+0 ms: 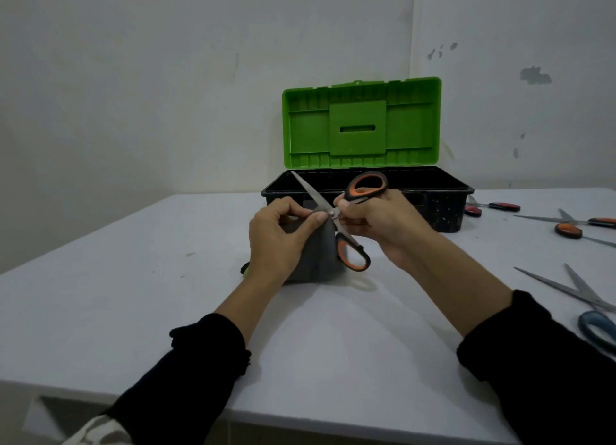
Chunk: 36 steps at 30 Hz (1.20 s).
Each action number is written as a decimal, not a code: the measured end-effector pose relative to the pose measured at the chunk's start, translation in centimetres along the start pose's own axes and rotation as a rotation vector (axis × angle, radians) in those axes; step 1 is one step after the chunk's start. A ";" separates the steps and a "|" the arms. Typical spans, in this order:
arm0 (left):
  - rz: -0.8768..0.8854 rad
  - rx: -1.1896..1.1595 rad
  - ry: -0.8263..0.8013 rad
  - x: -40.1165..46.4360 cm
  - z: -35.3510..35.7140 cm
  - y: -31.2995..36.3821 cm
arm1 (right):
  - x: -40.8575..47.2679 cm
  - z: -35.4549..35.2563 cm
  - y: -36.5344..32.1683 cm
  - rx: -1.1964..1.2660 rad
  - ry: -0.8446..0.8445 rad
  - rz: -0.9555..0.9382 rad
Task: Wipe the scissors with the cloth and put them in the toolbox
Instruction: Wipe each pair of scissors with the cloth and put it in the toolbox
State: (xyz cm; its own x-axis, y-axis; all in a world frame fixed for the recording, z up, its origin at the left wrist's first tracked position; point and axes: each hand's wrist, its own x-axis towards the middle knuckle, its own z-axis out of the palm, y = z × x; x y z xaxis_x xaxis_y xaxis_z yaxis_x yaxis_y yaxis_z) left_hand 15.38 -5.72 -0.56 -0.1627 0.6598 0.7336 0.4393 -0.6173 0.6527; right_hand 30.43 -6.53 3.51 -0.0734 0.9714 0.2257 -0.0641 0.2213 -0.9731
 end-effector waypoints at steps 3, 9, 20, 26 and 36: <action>-0.049 0.012 -0.049 0.2 -0.3 -0.2 | -0.2 -1.3 -0.7 0.027 0.009 0.015; -0.136 0.091 0.023 0.5 -1.2 -1.2 | 0.3 -3.4 -2.0 -0.081 0.035 -0.046; 0.059 -0.055 0.104 0.2 -0.2 0.2 | 0.8 -3.4 -1.5 -0.675 0.098 -0.099; 0.165 0.050 -0.156 0.0 -0.4 0.2 | 0.5 -2.0 -1.0 -0.637 0.022 -0.080; 0.146 0.148 -0.324 0.4 -0.9 0.4 | 0.5 -1.5 -0.3 -0.682 -0.022 -0.231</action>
State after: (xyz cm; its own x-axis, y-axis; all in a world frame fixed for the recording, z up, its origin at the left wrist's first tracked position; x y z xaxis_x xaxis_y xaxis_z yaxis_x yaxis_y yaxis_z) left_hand 14.69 -6.08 0.18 0.1886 0.6853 0.7034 0.5635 -0.6622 0.4940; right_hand 31.89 -6.03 3.86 -0.1531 0.8932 0.4228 0.5553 0.4317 -0.7108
